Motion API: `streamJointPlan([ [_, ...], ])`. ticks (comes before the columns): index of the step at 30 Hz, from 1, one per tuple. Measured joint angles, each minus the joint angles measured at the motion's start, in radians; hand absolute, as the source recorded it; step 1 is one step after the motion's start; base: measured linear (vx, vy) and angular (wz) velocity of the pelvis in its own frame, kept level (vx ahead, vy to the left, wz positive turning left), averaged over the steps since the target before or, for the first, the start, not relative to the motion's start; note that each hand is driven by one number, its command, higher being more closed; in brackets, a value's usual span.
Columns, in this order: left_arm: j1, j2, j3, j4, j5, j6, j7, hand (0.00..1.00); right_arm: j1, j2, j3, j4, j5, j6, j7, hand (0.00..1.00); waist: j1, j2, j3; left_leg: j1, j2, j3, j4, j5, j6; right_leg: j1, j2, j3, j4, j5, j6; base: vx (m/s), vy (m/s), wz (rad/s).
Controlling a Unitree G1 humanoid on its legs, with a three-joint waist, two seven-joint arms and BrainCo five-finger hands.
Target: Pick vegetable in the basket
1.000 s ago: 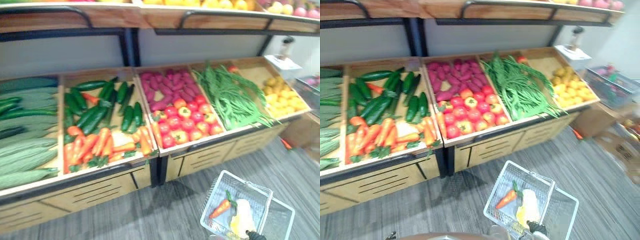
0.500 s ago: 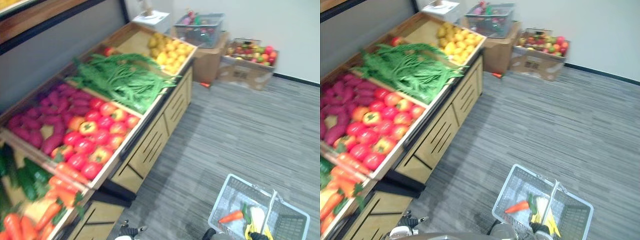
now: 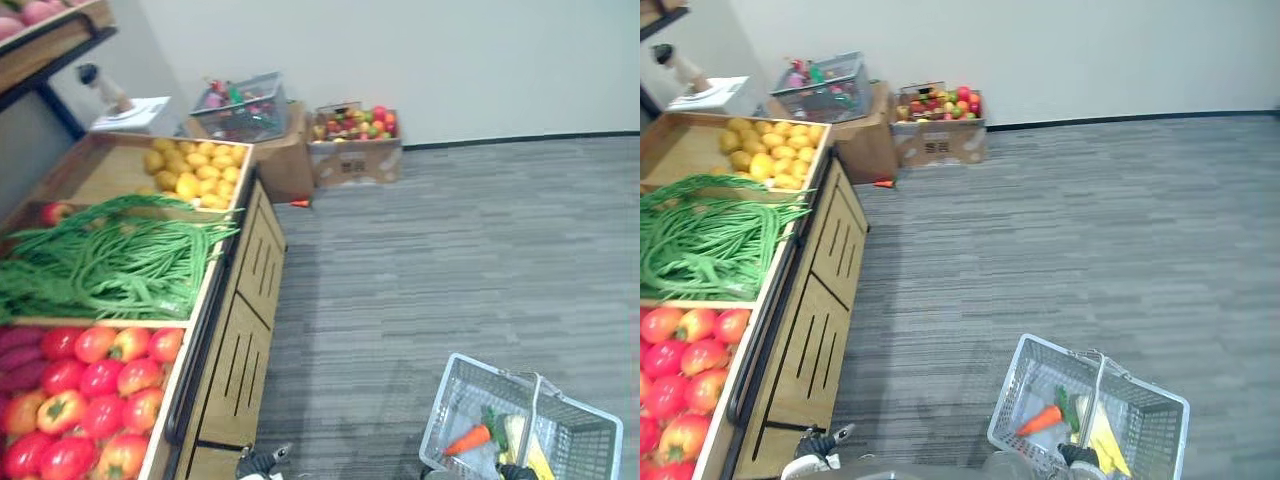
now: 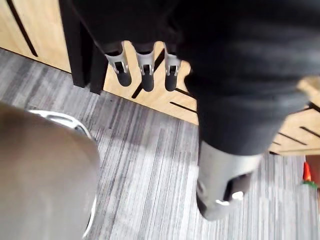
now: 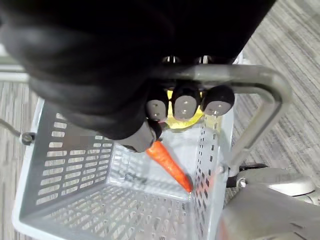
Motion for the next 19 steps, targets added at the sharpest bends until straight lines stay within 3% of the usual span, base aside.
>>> streamJointPlan([
  [2, -0.001, 0.028, 0.003, -0.002, -0.003, -0.012, -0.006, 0.0, 0.003, 0.025, 0.011, 0.001, 0.001, -0.005, 0.001, 1.0, 0.005, -0.051, -0.001, -0.001, -0.043, 0.053, -0.013, -0.007, 0.02, -0.013, -0.042, 0.03, -0.024, 0.036, 0.004, 0.06, 0.259, -0.38],
  [4, 0.004, 0.044, 0.001, 0.003, 0.0, -0.013, -0.006, 0.0, 0.001, 0.034, 0.024, 0.0, 0.0, -0.013, 0.001, 1.0, 0.007, -0.067, -0.01, 0.021, -0.072, 0.077, -0.041, -0.008, 0.031, -0.017, -0.063, 0.048, -0.037, 0.058, 0.009, 0.06, 0.2, -0.36],
  [8, 0.002, 0.05, -0.004, 0.03, 0.006, -0.016, -0.01, 0.0, 0.006, 0.042, 0.026, 0.0, -0.009, -0.018, 0.002, 1.0, 0.007, -0.061, -0.023, 0.062, -0.103, 0.108, -0.082, -0.006, 0.036, -0.015, -0.075, 0.05, -0.045, 0.067, 0.022, 0.11, 0.098, -0.29],
  [12, 0.002, 0.054, -0.027, 0.044, 0.012, -0.018, -0.027, 0.0, 0.005, 0.039, 0.028, 0.001, -0.011, -0.015, 0.005, 1.0, 0.007, -0.038, -0.031, 0.104, -0.088, 0.103, -0.093, -0.006, 0.036, 0.0, -0.054, 0.049, -0.044, 0.068, 0.023, 0.14, -0.025, -0.29],
  [19, -0.009, 0.048, -0.082, 0.066, 0.019, -0.022, -0.061, 0.0, 0.008, 0.025, 0.067, 0.004, -0.018, -0.014, 0.028, 1.0, 0.007, -0.041, -0.037, 0.127, -0.077, 0.098, -0.099, -0.009, 0.032, 0.022, -0.042, 0.003, -0.057, 0.068, 0.023, 0.04, -0.049, -0.06],
])
